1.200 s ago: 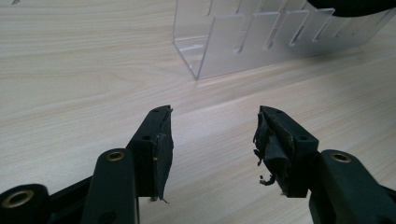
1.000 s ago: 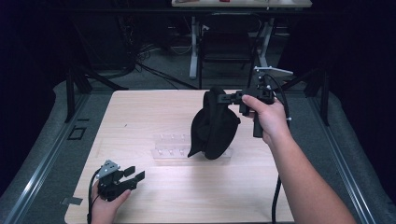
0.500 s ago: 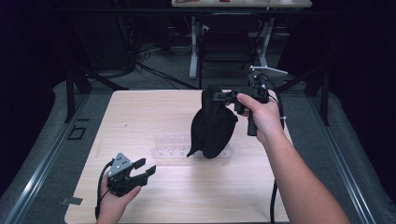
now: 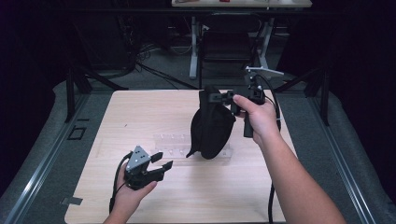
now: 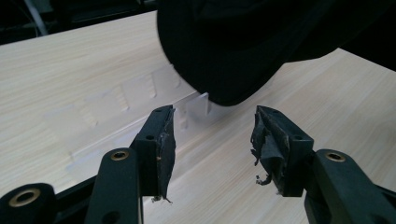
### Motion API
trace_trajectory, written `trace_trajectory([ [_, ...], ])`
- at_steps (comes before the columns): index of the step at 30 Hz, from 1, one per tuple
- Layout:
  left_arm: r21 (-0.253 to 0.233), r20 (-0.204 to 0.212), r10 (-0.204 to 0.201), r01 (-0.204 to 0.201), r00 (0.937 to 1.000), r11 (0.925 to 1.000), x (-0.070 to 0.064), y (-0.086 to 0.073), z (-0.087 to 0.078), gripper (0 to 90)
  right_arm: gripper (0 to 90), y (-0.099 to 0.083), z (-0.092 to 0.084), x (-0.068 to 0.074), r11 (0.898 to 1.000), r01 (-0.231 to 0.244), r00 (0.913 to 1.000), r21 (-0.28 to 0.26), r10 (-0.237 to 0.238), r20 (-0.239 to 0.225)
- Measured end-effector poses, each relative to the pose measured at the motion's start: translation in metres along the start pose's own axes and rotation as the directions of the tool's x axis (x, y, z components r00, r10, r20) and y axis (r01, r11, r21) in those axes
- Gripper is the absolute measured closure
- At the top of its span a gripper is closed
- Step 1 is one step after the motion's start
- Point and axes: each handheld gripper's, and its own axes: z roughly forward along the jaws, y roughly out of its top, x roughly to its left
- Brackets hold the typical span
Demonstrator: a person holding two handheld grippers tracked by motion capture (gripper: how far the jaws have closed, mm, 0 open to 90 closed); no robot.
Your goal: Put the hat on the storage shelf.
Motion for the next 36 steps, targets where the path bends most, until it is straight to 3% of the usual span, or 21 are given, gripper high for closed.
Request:
trace_trajectory([
  [2, 0.004, 0.008, 0.016, -0.016, 0.9998, 0.9999, -0.004, 0.003, 0.004, 49.9, 88.1, 0.0, 0.0, -0.002, 1.0, -0.003, 1.0, 0.001, 0.003, -0.006],
  [11, 0.0, 0.059, 0.02, -0.02, 0.9981, 0.9998, -0.017, 0.013, 0.016, 51.0, 88.0, 0.001, 0.002, 0.0, 1.0, -0.007, 1.0, -0.003, 0.007, -0.001],
  [13, -0.001, 0.059, 0.016, -0.016, 0.9981, 0.9999, -0.019, 0.014, 0.018, 51.2, 88.0, 0.001, 0.002, 0.0, 1.0, -0.008, 1.0, -0.001, 0.008, 0.0],
  [19, 0.016, 0.059, 0.051, -0.052, 0.9969, 0.9985, -0.026, 0.021, 0.029, 60.1, 88.0, 0.001, 0.005, 0.001, 1.0, -0.002, 1.0, 0.002, 0.002, -0.003],
  [22, 0.054, 0.038, 0.096, -0.098, 0.9946, 0.9937, -0.031, 0.021, 0.038, 65.9, 87.8, 0.001, 0.007, 0.003, 1.0, 0.006, 1.0, 0.01, -0.006, -0.003],
  [25, 0.064, 0.027, 0.114, -0.116, 0.9931, 0.9912, -0.034, 0.02, 0.041, 69.4, 87.8, 0.001, 0.008, 0.003, 1.0, 0.007, 1.0, 0.011, -0.007, -0.005],
  [26, 0.068, 0.007, 0.131, -0.131, 0.9914, 0.9891, -0.035, 0.02, 0.044, 70.5, 87.8, 0.001, 0.008, 0.004, 1.0, 0.006, 1.0, 0.01, -0.006, -0.005],
  [36, 0.073, -0.019, 0.135, -0.134, 0.9906, 0.9883, -0.032, 0.018, 0.048, 81.0, 87.8, -0.001, 0.01, 0.006, 1.0, 0.011, 0.9999, 0.015, -0.011, -0.005],
])
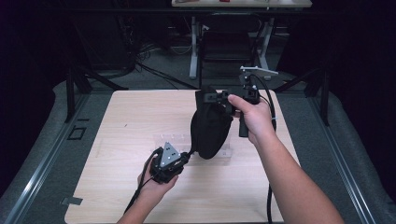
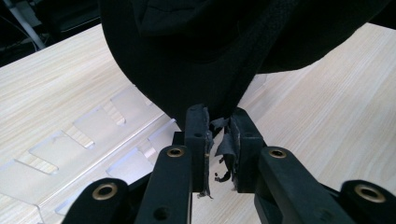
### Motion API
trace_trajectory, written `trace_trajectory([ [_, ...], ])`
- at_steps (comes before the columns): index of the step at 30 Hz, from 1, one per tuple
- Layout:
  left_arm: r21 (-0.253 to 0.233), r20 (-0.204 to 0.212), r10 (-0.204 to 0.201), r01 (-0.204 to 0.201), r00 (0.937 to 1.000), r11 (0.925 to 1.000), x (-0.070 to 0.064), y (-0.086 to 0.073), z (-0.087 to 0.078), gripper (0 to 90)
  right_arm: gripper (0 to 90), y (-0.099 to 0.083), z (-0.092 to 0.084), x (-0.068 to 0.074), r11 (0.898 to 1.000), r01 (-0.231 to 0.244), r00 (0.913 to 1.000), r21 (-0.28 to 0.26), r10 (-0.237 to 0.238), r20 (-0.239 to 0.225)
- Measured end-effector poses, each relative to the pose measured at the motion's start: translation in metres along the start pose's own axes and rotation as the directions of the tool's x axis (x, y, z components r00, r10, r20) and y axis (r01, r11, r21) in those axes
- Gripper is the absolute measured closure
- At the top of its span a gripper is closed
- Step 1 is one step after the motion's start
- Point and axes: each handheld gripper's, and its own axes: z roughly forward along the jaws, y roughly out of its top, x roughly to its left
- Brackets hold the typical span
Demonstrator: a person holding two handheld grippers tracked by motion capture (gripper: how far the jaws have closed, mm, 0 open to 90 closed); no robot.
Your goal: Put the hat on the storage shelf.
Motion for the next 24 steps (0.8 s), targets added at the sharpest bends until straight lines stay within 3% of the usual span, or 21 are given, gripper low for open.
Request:
trace_trajectory([
  [9, -0.004, -0.004, 0.003, -0.003, 1.0, 1.0, 0.0, -0.003, 0.0, 83.1, 87.3, -0.002, 0.003, 0.004, 1.0, 0.011, 0.9999, 0.011, -0.011, 0.005],
  [19, -0.012, -0.013, 0.026, -0.026, 0.9996, 0.9996, 0.001, -0.008, -0.002, 84.2, 81.8, -0.004, -0.001, 0.003, 1.0, 0.006, 0.9996, 0.009, -0.006, -0.028],
  [21, -0.02, -0.008, -0.003, 0.003, 1.0, 0.9998, 0.003, -0.008, -0.001, 84.2, 81.9, -0.004, -0.004, 0.006, 1.0, 0.007, 0.9992, -0.002, -0.007, -0.039],
  [24, -0.019, -0.02, -0.008, 0.008, 0.9998, 0.9998, 0.004, -0.009, -0.001, 85.1, 82.3, -0.003, -0.008, 0.008, 1.0, 0.017, 0.9991, -0.007, -0.018, -0.037],
])
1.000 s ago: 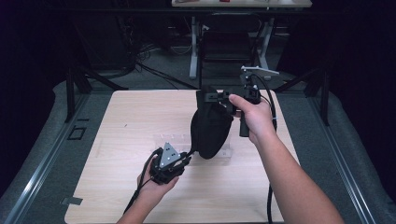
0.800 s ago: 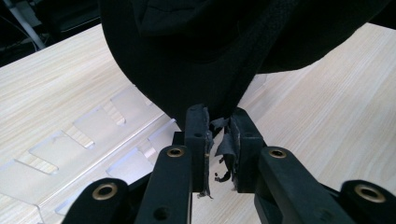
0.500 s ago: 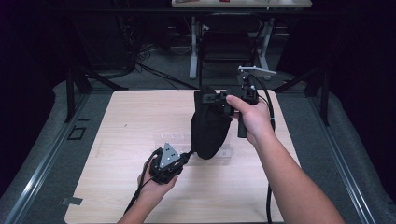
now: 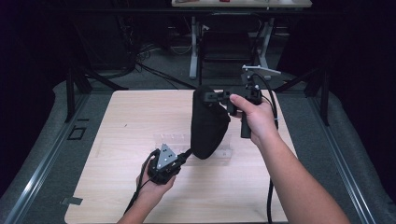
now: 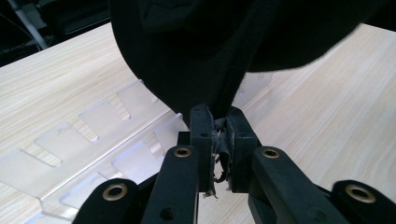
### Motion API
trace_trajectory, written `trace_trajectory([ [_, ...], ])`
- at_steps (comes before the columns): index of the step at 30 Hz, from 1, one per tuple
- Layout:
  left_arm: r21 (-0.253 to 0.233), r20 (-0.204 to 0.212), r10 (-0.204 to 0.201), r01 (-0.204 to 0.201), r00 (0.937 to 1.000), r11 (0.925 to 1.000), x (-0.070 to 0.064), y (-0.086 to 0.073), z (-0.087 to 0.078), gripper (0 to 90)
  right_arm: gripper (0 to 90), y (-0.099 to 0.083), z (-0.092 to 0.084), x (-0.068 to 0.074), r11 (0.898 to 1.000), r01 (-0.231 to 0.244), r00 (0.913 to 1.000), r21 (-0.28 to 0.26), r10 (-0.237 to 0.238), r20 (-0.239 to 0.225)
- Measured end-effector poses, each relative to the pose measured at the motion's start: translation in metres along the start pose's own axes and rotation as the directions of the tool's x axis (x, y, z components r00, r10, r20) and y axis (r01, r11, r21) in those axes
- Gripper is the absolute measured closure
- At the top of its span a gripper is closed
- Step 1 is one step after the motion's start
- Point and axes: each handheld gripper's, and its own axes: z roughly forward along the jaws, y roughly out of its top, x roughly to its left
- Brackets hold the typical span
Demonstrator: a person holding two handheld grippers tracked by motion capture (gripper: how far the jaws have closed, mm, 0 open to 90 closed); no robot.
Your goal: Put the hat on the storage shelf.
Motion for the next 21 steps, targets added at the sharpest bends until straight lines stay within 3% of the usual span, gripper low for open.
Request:
trace_trajectory([
  [13, 0.035, -0.022, -0.001, 0.002, 0.9997, 0.9994, 0.004, -0.013, 0.002, 86.0, 82.3, 0.001, -0.013, -0.006, 1.0, -0.014, 0.9998, -0.025, 0.014, 0.013],
  [21, 0.073, -0.026, -0.027, 0.029, 0.9993, 0.9969, 0.007, -0.025, 0.008, 85.7, 78.8, -0.001, -0.02, -0.004, 0.999, -0.002, 0.9998, -0.039, 0.002, 0.02],
])
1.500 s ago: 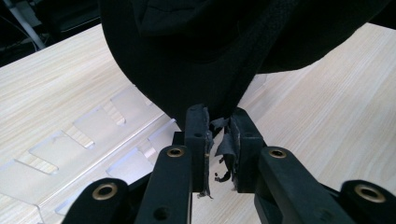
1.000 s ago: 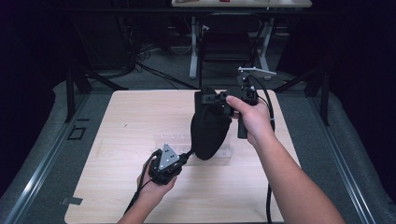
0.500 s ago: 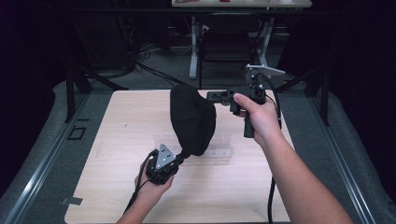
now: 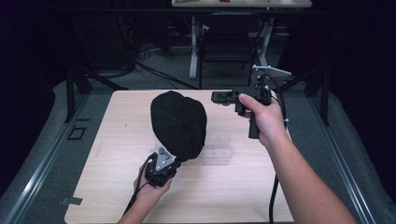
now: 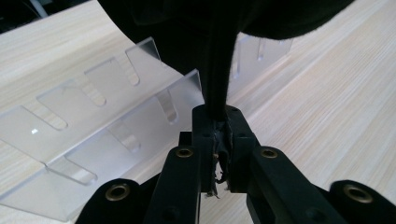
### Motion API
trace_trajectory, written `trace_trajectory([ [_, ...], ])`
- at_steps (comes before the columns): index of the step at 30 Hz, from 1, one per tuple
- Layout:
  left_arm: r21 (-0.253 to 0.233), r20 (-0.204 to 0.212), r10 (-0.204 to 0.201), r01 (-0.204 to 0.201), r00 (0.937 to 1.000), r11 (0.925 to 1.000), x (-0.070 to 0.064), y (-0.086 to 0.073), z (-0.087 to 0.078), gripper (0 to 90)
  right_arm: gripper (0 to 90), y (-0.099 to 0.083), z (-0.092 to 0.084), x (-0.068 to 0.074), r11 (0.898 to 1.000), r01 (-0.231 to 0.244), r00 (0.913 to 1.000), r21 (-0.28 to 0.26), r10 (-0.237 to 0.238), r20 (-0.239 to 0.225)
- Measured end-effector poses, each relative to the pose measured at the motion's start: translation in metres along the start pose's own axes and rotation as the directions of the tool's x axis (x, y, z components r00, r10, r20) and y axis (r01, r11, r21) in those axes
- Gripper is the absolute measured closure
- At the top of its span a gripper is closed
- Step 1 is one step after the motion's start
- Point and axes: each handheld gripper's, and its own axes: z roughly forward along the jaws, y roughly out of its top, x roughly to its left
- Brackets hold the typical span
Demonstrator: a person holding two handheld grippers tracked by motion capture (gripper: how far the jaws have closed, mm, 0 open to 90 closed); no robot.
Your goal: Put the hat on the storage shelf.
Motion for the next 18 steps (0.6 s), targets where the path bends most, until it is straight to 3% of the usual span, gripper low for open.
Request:
trace_trajectory([
  [2, 0.006, 0.003, -0.006, 0.006, 1.0, 1.0, 0.001, -0.002, 0.001, 85.5, 78.1, 0.0, -0.001, 0.0, 1.0, 0.006, 0.9999, -0.004, -0.006, 0.008],
  [5, -0.013, 0.021, -0.064, 0.064, 0.9977, 0.9978, 0.007, -0.008, 0.002, 85.3, 77.3, 0.002, -0.005, 0.0, 1.0, 0.009, 0.9999, -0.011, -0.009, 0.013],
  [7, -0.015, 0.024, -0.079, 0.079, 0.9966, 0.9967, 0.009, -0.011, 0.002, 85.1, 77.3, 0.002, -0.006, 0.0, 1.0, 0.011, 0.9997, -0.015, -0.01, 0.024],
  [18, -0.031, 0.042, -0.132, 0.133, 0.9904, 0.9906, 0.013, -0.017, 0.002, 84.5, 77.4, 0.001, -0.013, 0.002, 1.0, 0.017, 0.9994, -0.025, -0.016, 0.031],
])
